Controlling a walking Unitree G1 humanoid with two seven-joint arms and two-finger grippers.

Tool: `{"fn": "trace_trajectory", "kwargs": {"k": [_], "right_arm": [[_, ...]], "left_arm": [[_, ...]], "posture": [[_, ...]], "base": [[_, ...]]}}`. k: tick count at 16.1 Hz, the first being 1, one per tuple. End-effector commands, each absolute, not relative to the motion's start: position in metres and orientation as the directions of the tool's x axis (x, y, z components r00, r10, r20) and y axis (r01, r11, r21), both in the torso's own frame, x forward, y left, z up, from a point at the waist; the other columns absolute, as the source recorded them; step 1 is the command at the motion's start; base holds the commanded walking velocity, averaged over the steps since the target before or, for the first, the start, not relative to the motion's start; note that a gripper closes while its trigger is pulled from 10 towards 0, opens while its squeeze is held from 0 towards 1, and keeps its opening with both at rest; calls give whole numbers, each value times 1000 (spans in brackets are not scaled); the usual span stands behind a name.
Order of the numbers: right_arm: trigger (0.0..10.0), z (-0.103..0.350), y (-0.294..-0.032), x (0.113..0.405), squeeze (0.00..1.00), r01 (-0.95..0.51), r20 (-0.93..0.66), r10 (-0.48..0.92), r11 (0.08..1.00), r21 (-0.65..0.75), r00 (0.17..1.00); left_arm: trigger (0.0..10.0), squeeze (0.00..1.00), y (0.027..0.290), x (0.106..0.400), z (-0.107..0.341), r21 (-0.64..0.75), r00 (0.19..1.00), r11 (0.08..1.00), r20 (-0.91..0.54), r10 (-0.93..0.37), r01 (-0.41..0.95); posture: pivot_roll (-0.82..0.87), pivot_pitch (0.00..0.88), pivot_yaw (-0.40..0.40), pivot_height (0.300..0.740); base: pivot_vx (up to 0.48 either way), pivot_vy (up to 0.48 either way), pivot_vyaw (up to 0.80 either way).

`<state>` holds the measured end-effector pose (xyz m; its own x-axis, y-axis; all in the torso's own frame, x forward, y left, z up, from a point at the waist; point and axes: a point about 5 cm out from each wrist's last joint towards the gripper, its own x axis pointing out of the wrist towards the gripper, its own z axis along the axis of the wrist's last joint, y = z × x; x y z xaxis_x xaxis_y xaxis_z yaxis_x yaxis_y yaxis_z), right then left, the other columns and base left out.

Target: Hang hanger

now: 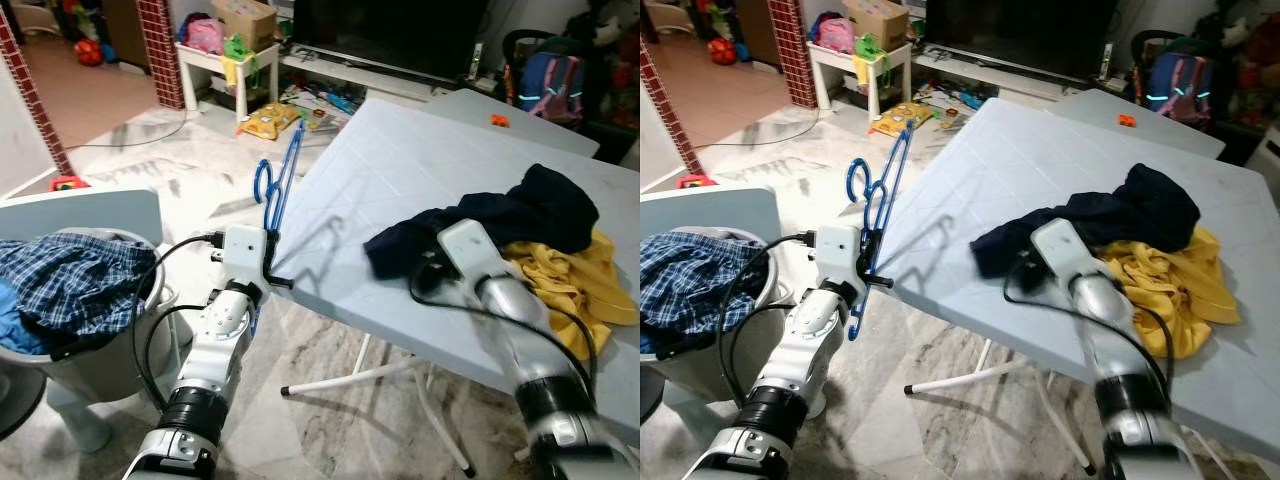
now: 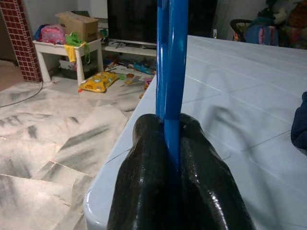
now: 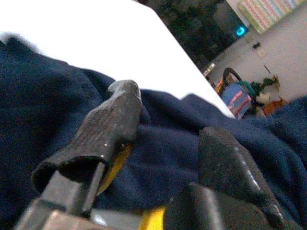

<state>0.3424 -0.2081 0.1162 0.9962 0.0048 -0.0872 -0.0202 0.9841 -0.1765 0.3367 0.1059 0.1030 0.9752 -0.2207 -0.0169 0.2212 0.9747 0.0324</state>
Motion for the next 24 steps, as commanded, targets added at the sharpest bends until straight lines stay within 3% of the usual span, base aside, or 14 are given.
{"fn": "trace_trajectory", "kwargs": {"k": [1, 5, 7, 10, 12, 16, 24], "right_arm": [[10000, 122, -216, 330, 1000, 42, -41, -47, 991, -128, 998], [10000, 121, -218, 299, 1000, 110, -8, -110, 994, -30, 994], [10000, 125, -218, 279, 0, 141, 15, -142, 990, 14, 990], [10000, 136, -221, 252, 0, 211, 53, -213, 976, 55, 976], [10000, 141, -228, 242, 0, 298, 60, -304, 950, 87, 951], [10000, 137, -223, 239, 0, 320, 21, -324, 941, 107, 946], [10000, 136, -221, 246, 0, 283, -6, -284, 953, 104, 959]], "left_arm": [[10000, 0, 94, 338, 106, 48, 964, 962, -15, -267, 267], [10000, 0, 90, 332, 102, 61, 935, 933, -40, -353, 355], [10000, 0, 89, 325, 102, 51, 912, 910, -33, -409, 411], [10000, 0, 87, 318, 115, 67, 901, 900, 18, -433, 431], [10000, 0, 77, 308, 114, 48, 853, 852, 7, -523, 522], [10000, 0, 72, 308, 115, 63, 840, 838, -3, -543, 542], [10000, 0, 72, 310, 117, 86, 855, 851, -12, -518, 518]], "posture": [[85, 0, -105, 740], [83, 0, -87, 740], [78, 0, -92, 740], [75, 0, -97, 740], [70, 0, -95, 740], [62, 0, -82, 740], [75, 0, -98, 740]], "base": [[0, 0, 0], [0, 0, 0], [0, 0, 0], [0, 0, 0], [0, 0, 0], [0, 0, -133], [0, 0, -772]]}}
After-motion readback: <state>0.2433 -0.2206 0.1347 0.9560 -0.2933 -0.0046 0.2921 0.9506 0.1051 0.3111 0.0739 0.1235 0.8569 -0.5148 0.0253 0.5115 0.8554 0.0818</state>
